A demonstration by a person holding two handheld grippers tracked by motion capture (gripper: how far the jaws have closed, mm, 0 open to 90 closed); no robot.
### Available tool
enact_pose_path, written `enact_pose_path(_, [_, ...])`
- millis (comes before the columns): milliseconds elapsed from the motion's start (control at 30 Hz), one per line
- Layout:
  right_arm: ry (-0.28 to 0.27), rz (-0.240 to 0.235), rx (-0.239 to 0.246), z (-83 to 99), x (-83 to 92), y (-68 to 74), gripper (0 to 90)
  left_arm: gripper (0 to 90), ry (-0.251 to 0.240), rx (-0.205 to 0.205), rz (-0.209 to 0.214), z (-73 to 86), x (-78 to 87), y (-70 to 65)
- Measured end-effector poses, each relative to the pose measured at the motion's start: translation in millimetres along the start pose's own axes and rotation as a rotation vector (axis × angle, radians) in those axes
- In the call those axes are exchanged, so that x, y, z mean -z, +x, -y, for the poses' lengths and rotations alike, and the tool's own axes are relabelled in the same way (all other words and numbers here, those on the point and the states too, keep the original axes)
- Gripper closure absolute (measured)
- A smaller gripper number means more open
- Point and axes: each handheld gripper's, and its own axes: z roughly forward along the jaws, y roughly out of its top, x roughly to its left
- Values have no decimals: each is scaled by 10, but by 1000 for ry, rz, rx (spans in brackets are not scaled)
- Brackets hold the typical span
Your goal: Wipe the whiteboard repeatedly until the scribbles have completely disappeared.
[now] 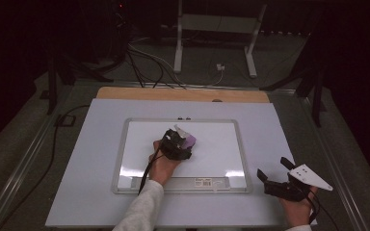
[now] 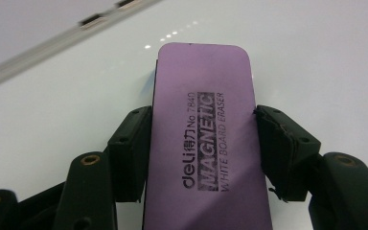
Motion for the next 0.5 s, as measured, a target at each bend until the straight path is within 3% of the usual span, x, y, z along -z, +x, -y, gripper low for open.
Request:
enact_pose_path(233, [-2,1,-3,0,4,-6,7,419,21,61,-99,-14,-28,260])
enact_pose_path(400, [-1,-1,-1,-1,0,-3,7,419,28,72,-117,-64,-72,296])
enact_pose_path(500, [-1,-2,0,-1,-2,1,7,419,24,75,-100,-94,-104,299])
